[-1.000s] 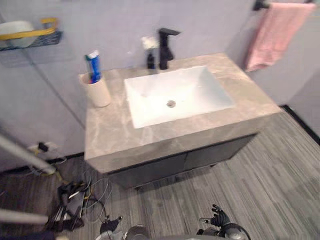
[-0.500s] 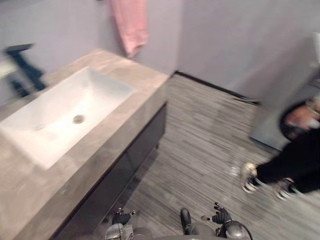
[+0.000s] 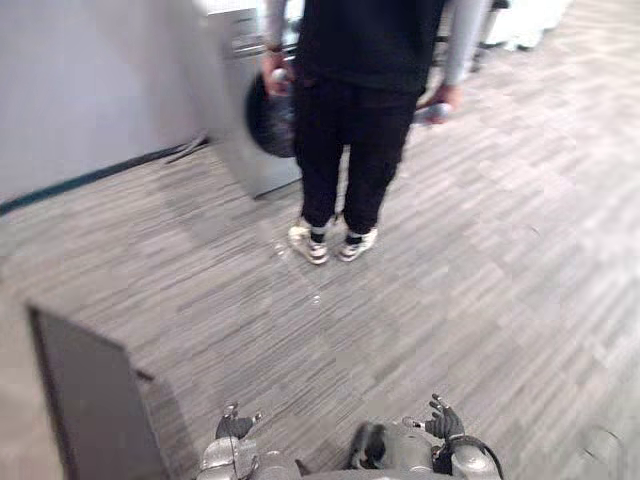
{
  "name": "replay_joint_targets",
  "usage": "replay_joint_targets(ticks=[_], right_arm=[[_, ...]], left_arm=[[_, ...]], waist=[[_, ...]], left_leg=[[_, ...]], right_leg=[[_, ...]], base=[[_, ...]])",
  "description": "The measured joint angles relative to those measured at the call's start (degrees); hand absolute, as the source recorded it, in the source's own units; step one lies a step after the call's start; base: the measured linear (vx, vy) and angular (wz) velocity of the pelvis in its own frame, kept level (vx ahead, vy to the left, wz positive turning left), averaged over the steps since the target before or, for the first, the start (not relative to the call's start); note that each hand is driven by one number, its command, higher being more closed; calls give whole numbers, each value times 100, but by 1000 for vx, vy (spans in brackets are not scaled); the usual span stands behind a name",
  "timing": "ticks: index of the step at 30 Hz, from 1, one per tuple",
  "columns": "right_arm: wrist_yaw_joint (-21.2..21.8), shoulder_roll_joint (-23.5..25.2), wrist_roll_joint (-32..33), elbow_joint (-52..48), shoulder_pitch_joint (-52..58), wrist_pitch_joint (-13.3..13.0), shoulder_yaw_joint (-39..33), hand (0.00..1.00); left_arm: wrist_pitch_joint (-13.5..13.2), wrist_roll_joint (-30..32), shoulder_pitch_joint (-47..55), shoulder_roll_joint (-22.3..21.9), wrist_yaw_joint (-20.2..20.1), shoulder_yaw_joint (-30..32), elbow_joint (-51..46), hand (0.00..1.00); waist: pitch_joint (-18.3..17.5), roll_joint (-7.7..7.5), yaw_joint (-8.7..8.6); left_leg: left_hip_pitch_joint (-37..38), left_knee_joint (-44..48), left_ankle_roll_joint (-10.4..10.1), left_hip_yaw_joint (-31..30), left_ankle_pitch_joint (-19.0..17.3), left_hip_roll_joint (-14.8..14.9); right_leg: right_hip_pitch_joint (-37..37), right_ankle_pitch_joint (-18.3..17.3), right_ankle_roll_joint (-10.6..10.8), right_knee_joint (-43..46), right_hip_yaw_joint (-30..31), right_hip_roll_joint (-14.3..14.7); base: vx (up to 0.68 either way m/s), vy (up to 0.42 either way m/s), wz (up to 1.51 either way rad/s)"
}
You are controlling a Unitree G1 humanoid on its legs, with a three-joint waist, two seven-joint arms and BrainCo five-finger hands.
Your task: Organize washtable
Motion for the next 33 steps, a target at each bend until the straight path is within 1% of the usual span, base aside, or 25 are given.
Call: replay_joint_targets(ticks=[1, 2, 4, 6, 7, 8, 9, 10, 11, 12, 13, 14, 17, 18, 19, 21, 23, 24, 26, 27, 28, 29, 30, 32, 33], right_arm=[[3, 2, -11, 95, -30, 19, 57, 0], [7, 3, -9, 128, -37, 20, 61, 0], [62, -27, 19, 166, -98, 12, 7, 0], [130, -49, 28, 165, -112, 2, -75, 0], [129, -62, 29, 174, -126, 2, -75, 0], [124, -77, 40, 180, -131, 2, -86, 0], [119, -77, 71, 188, -132, 2, -127, 0], [120, -65, 72, 218, -135, 5, -181, 0], [124, -55, 74, 235, -143, 21, -232, 0], [123, -80, 73, 286, -145, 24, -235, 0], [127, -84, 69, 327, -145, 26, -239, 0], [130, -99, 69, 406, -150, 39, -285, 0], [128, -101, 70, 433, -178, 69, -327, 0], [129, -109, 75, 432, -179, 71, -341, 0], [125, -113, 75, 462, -188, 78, -340, 0], [122, 21, 68, 444, -141, 104, -331, 0], [122, 94, 64, 463, -114, 179, -233, 0], [127, 103, 71, 504, -138, 180, -182, 0], [135, 87, 71, 573, -189, 180, -61, 0], [137, 77, 69, 586, -191, 178, -28, 0], [142, 26, 55, 672, -195, 177, 9, 0], [142, -26, 4, 891, -193, 164, 193, 0], [147, -6, 3, 908, -196, 181, 203, 0], [138, -13, 9, 949, -175, 182, 200, 0], [137, -18, 31, 941, -141, 179, 165, 0]], left_arm=[[4, 27, 41, 63, -1, -11, 6, 0], [7, 44, 49, 85, -2, -10, 28, 0], [26, 99, 84, 77, -2, -14, 216, 0], [35, 115, 116, 23, -3, -113, 229, 0], [32, 116, 142, 23, -7, -126, 227, 0], [32, 116, 142, 20, -7, -119, 219, 0], [34, 116, 149, 5, -7, -123, 208, 0], [27, 109, 157, -22, -6, -127, 196, 0], [6, 92, 158, -89, -4, -133, 88, 0], [-25, 68, 160, -107, -7, -145, 21, 0], [-56, 45, 160, -107, -4, -147, -36, 0], [-98, 7, 163, -108, 16, -146, -174, 0], [-137, -112, 179, -138, 43, -117, -182, 0], [-147, -118, 179, -160, 59, -121, -180, 0], [-183, -163, 188, -175, 68, -117, -170, 0], [-186, -154, 208, -123, 126, -104, -180, 0], [-187, -150, 201, -95, 127, -128, -187, 0], [-186, -148, 200, -86, 129, -162, -164, 0], [-184, -146, 201, -43, 131, -276, -85, 0], [-184, -147, 200, -35, 136, -342, -33, 0], [-184, -148, 194, -37, 143, -477, 59, 0], [-215, -130, 281, 204, 156, -593, 226, 0], [-211, -128, 328, 270, 156, -593, 228, 0], [-209, -113, 401, 361, 150, -611, 249, 0], [-160, -87, 414, 401, 138, -556, 314, 0]], waist=[[-56, -90, -50], [-70, -113, -45], [-106, -37, -71], [-145, 83, -151], [-164, 152, -203], [-144, 212, -215], [-119, 248, -215], [-86, 203, -196], [-57, 210, -173], [-51, 189, -134], [-49, 178, -77], [-38, 164, -5], [-29, 161, -10], [-39, 187, -11], [-58, 175, 14], [-191, -12, -28], [-233, -125, 92], [-239, -133, 125], [-265, -131, 111], [-290, -108, 107], [-439, -46, 104], [-636, -65, 85], [-635, -70, 105], [-720, -204, 110], [-717, -244, 55]], left_leg=[[60, -14, -78, 365, 14, -15], [87, -23, -122, 525, 22, -13], [303, -38, -409, 988, 184, 115], [473, 309, -462, 1209, 216, 332], [527, 967, -458, 1288, 269, 640], [489, 1945, -79, 1183, 497, 1101], [251, 2759, 559, 813, 950, 1448], [3, 3254, 879, 410, 1201, 1578], [-493, 3623, 779, -557, 952, 1472], [-994, 3507, 395, -1636, 692, 1028], [-1178, 3356, 239, -2079, 598, 818], [-1524, 2836, 14, -3042, 465, 359], [-1686, 1561, -349, -4059, 360, -105], [-1629, 806, -572, -4444, 491, -187], [-1574, 644, -794, -4422, 789, -189], [-1548, 553, -573, -3762, 609, -284], [-1483, 572, -435, -3256, 456, -297], [-1364, 517, -320, -2984, 424, -325], [-1107, 212, -232, -2678, 471, -506], [-1054, 126, -209, -2659, 489, -565], [-981, -47, -195, -2704, 515, -708], [-900, -1217, -212, -3115, 1459, -979], [-828, -1257, -213, -3098, 1459, -1009], [-693, -1490, -141, -3099, 1552, -1091], [-439, -1924, -164, -3168, 1805, -1152]], right_leg=[[74, 159, 183, -327, -29, -114], [46, 197, 473, -506, 69, -45], [49, 439, 393, -936, 646, 423], [60, 459, 364, -1027, 1094, 723], [116, 433, 323, -1039, 1381, 939], [235, 396, 264, -1050, 1694, 1198], [365, 370, 221, -1070, 1975, 1295], [426, 346, 192, -1060, 2167, 1332], [522, 306, 143, -1055, 2509, 1412], [563, 249, 142, -1046, 2870, 1450], [578, 229, 120, -1043, 3079, 1471], [613, 202, 181, -1040, 3566, 1517], [640, 134, 397, -1025, 4268, 1537], [615, 91, 549, -1019, 4586, 1574], [587, 72, 689, -989, 4846, 1598], [548, 255, 863, -1485, 5384, 1372], [503, 469, 1095, -1637, 5592, 1228], [454, 593, 1141, -1671, 5497, 1140], [464, 769, 1201, -1801, 5297, 944], [475, 825, 1196, -1869, 5206, 888], [556, 1055, 1182, -2156, 4937, 746], [1072, 1328, 1294, -2482, 4151, 53], [1061, 1349, 1264, -2486, 3970, 134], [1173, 1375, 1218, -2617, 3796, 124], [1288, 1215, 989, -2698, 3445, 106]], base=[[63, -206, -154], [92, -201, -172], [105, -152, -179], [140, -130, -154], [219, -164, -157], [246, -151, -177], [236, -66, -148], [189, 11, -142], [192, 86, -153], [152, 147, -154], [147, 226, -181], [110, 219, -151], [90, 368, -146], [49, 335, -139], [108, 405, -151], [140, 410, -125], [118, 421, -125], [99, 391, -119], [94, 325, -77], [157, 374, -54], [326, 662, 69], [280, 568, 75], [203, 434, 83], [-67, -35, -11], [-115, -141, 5]])
